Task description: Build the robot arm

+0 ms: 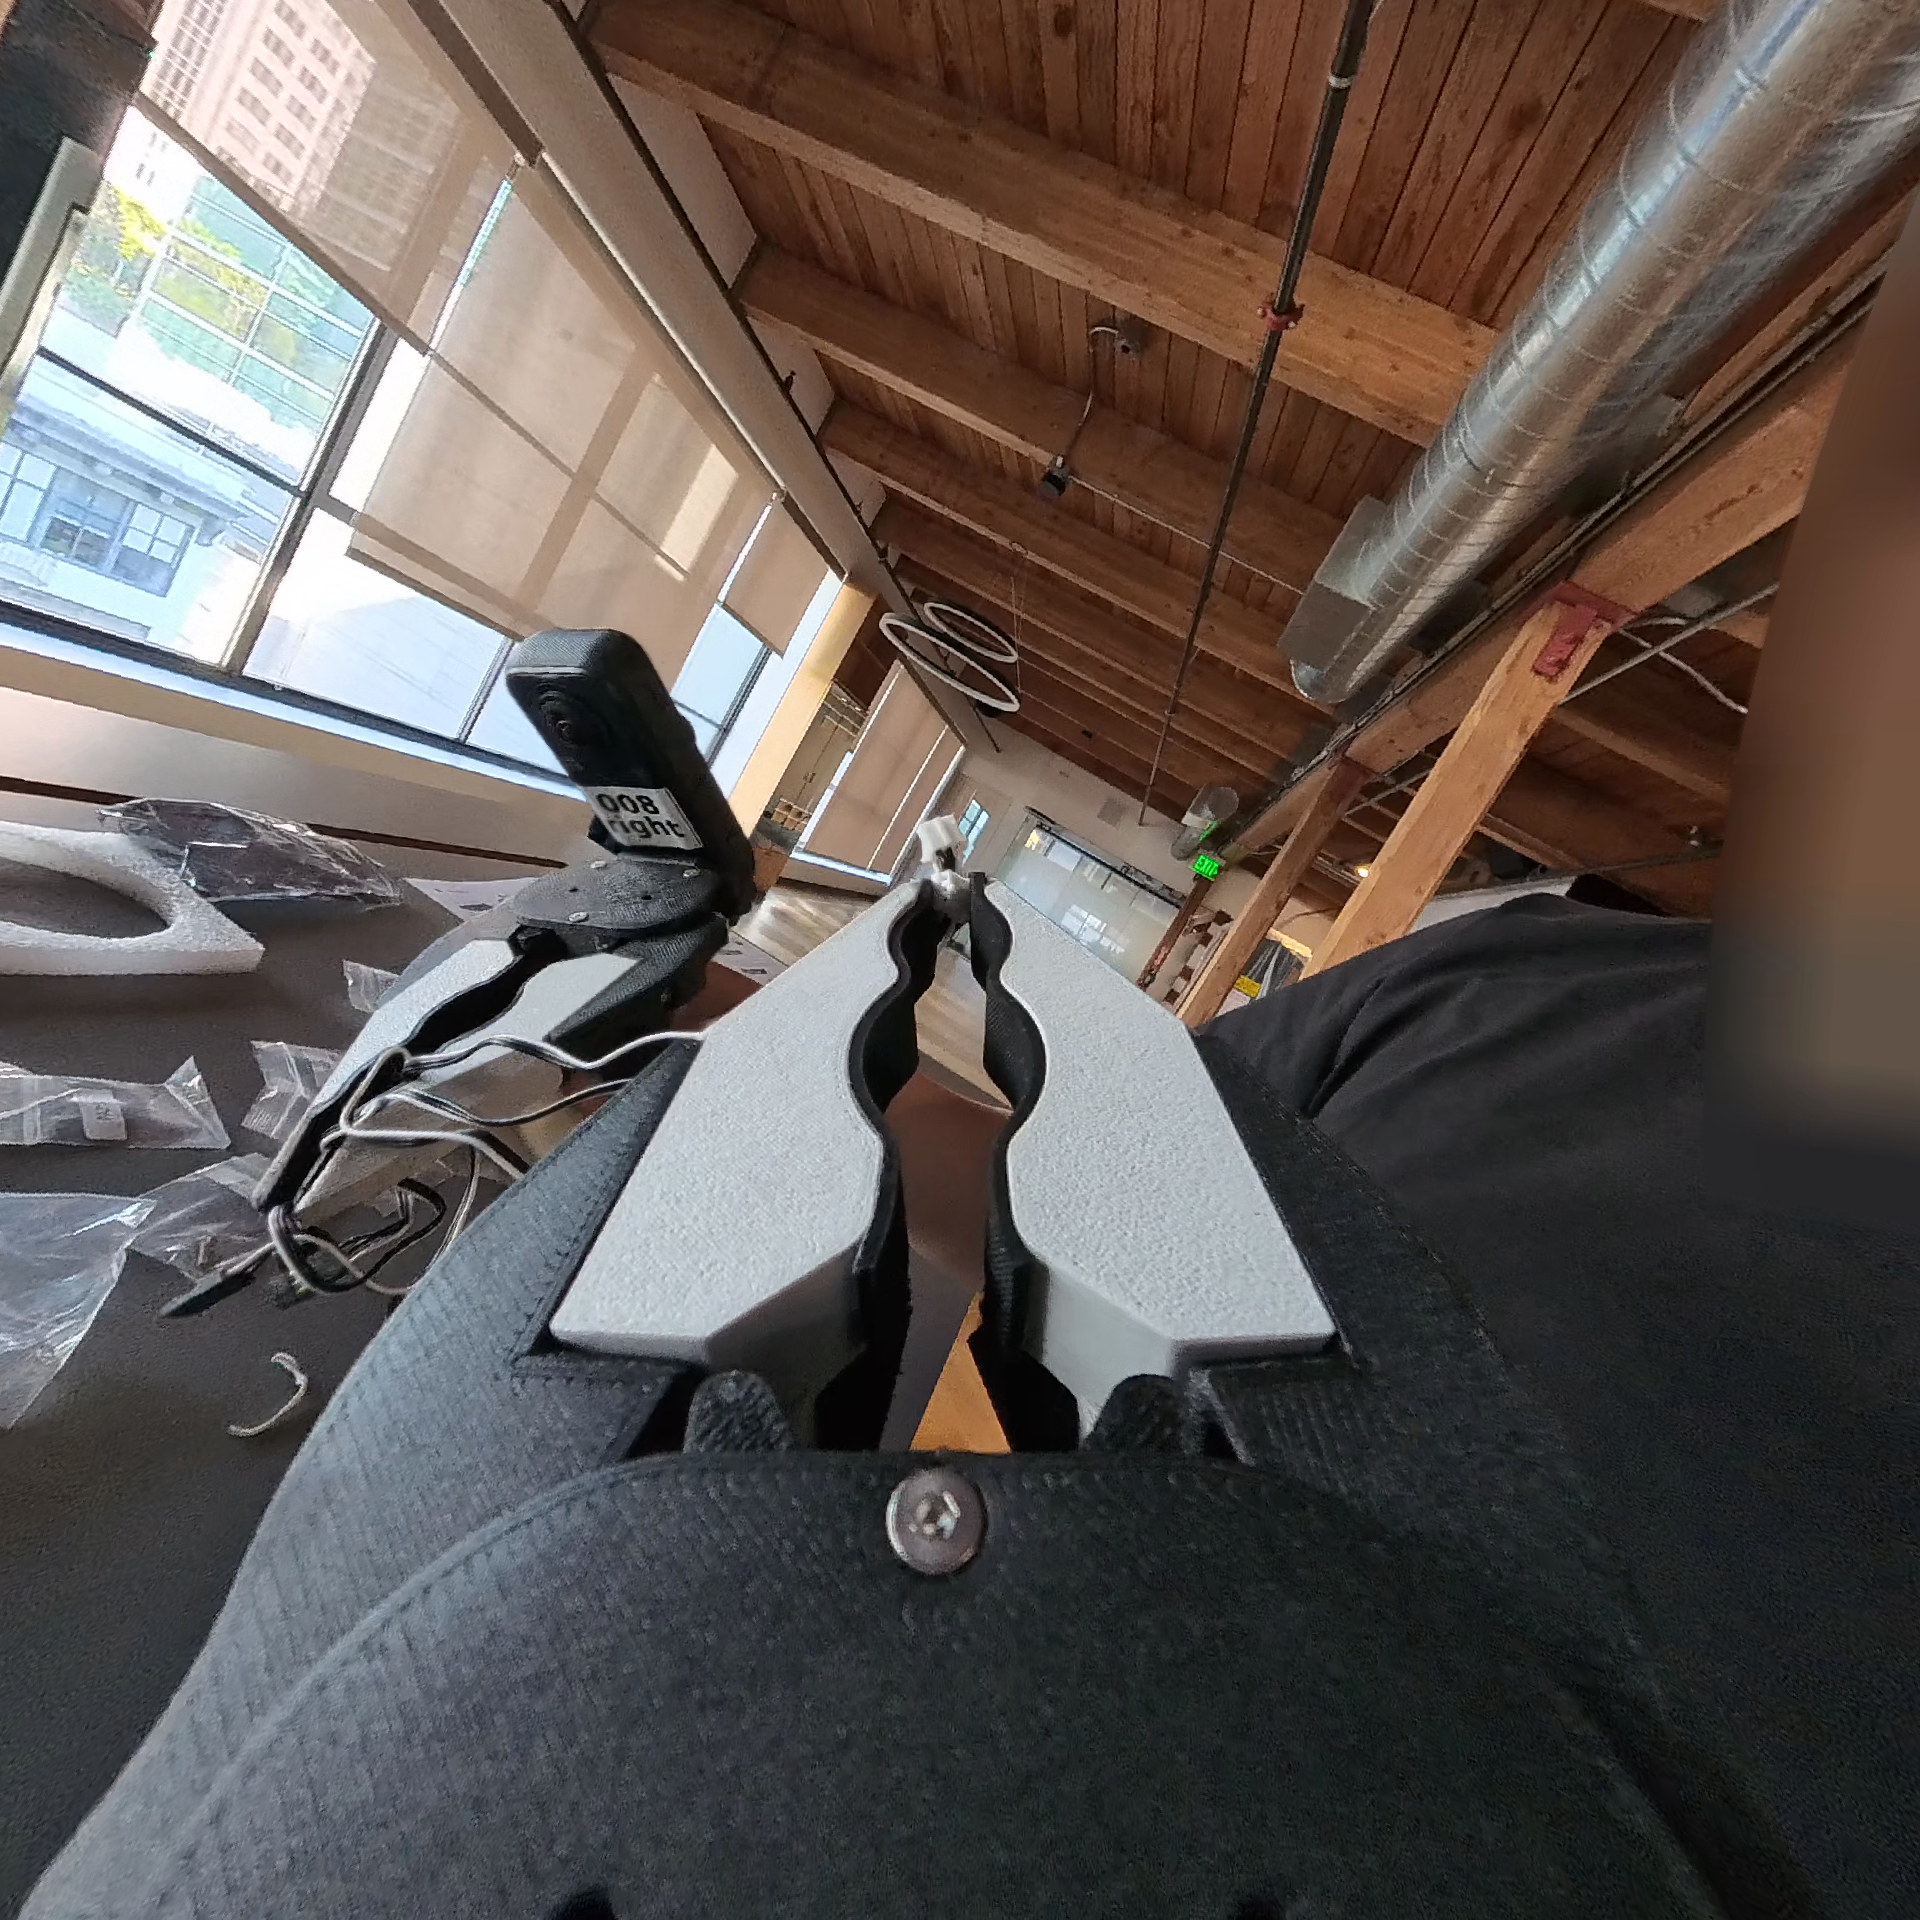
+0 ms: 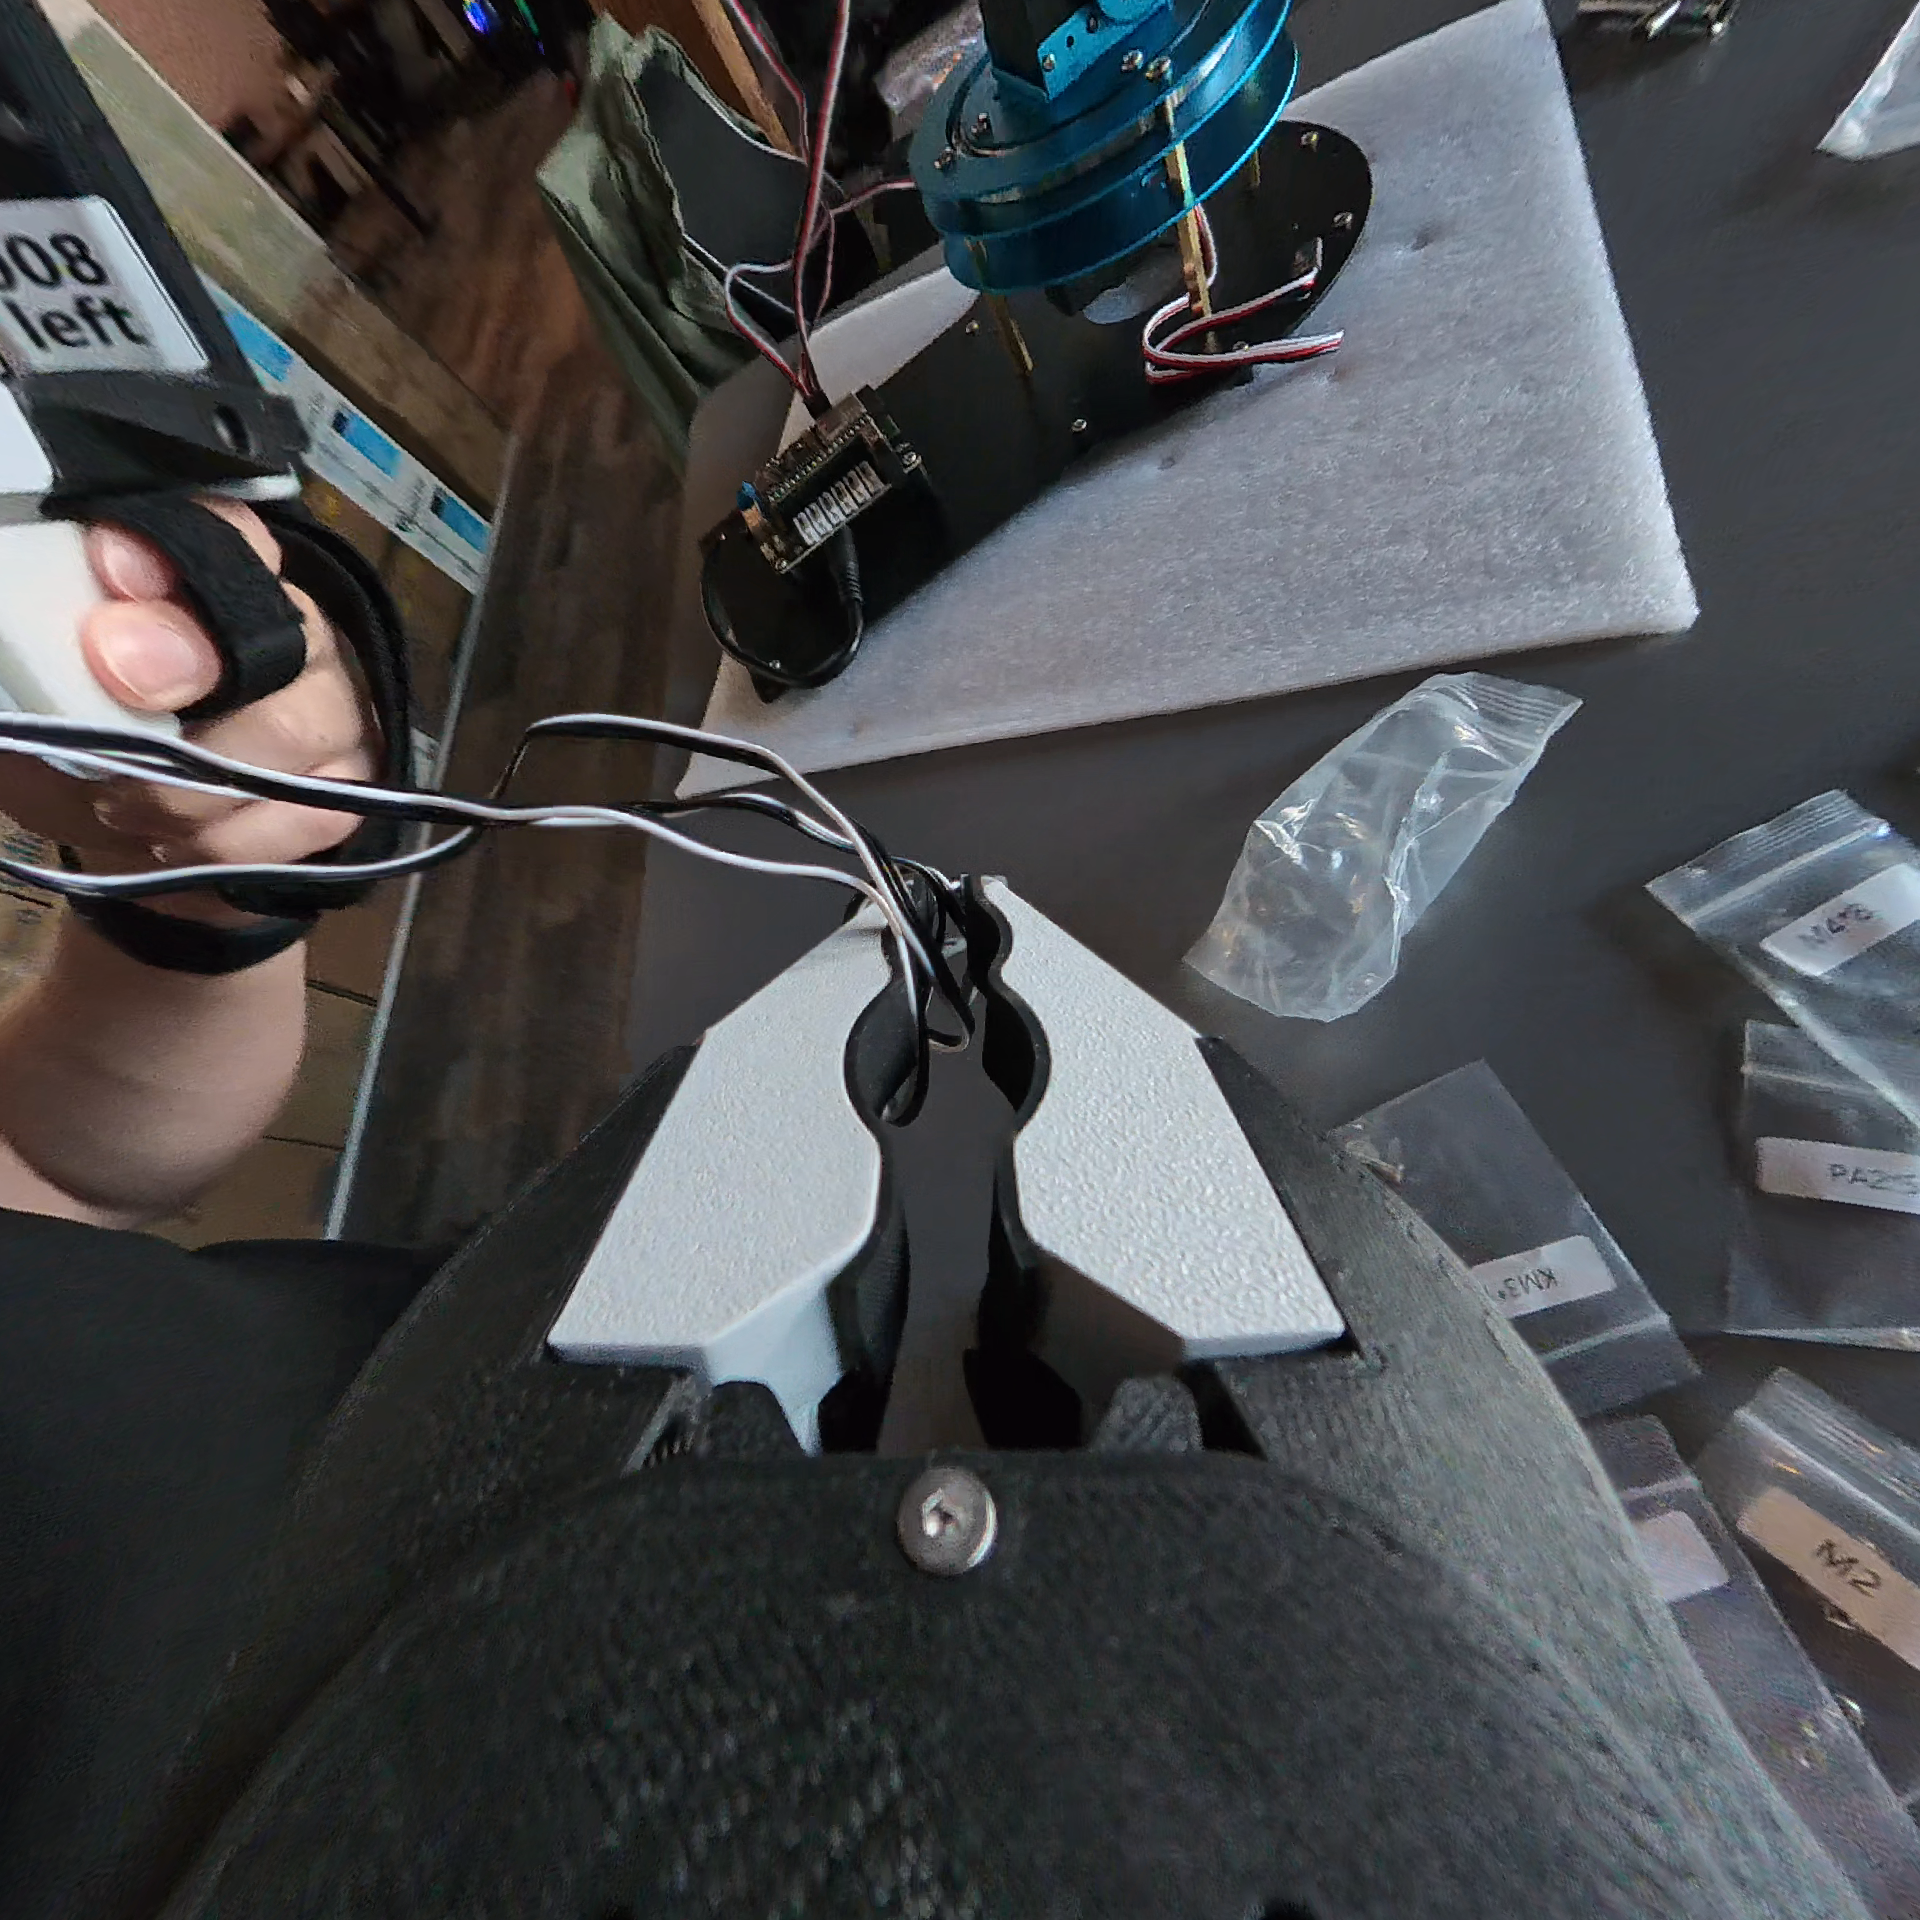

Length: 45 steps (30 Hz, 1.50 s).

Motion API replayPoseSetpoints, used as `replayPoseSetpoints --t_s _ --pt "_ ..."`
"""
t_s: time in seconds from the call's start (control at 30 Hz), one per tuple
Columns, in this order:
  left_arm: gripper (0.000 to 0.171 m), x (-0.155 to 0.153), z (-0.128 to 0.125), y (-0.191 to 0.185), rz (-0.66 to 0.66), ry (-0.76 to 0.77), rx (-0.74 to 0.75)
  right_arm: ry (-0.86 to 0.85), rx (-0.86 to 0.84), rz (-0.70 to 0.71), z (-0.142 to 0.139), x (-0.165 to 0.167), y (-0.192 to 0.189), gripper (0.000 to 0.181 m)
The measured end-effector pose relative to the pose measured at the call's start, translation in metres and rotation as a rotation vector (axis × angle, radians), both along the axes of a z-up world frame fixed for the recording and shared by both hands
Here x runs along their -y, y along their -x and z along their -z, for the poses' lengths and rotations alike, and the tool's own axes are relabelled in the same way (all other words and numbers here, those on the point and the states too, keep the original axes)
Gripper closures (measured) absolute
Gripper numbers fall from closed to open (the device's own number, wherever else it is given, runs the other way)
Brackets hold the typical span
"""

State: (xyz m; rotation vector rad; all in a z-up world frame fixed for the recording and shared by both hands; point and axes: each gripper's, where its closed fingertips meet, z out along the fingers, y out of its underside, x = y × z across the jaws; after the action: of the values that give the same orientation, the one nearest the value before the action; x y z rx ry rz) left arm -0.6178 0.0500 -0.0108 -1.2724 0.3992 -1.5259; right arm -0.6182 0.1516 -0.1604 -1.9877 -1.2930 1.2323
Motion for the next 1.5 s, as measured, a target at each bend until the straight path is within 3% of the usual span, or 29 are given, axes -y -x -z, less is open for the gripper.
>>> replayPoseSetpoints --t_s 0.3,0.43,0.77,0.87,1.1,1.33,1.43,1.5 --pt "0.168 -0.005 -0.001 0.009 -0.034 -0.003 -0.004 0.102 -0.04 -0.023 -0.004 0.001 -0.005 0.179" --pt "0.168 -0.013 -0.003 0.026 -0.109 0.012 0.021 0.16 -0.051 -0.08 -0.007 0.009 -0.008 0.18" --pt "0.169 -0.033 -0.018 0.071 -0.293 0.021 0.039 0.54 -0.294 -0.202 -0.049 0.021 -0.028 0.18" --pt "0.169 -0.041 -0.018 0.067 -0.293 0.037 0.035 0.517 -0.271 -0.207 -0.042 0.022 -0.037 0.18" --pt "0.169 -0.05 -0.028 0.041 -0.228 0.029 0.041 0.288 -0.099 -0.172 -0.017 0.024 -0.049 0.178" --pt "0.169 -0.072 -0.047 0.018 -0.189 0.004 -0.075 0.194 -0.139 -0.072 -0.019 0.004 -0.051 0.17" --pt "0.169 -0.081 -0.055 0.006 -0.17 0.01 -0.118 0.171 -0.193 -0.008 -0.024 -0.007 -0.056 0.151" --pt "0.169 -0.084 -0.058 -0.002 -0.154 0.022 -0.133 0.175 -0.25 -0.004 -0.03 -0.007 -0.062 0.148"
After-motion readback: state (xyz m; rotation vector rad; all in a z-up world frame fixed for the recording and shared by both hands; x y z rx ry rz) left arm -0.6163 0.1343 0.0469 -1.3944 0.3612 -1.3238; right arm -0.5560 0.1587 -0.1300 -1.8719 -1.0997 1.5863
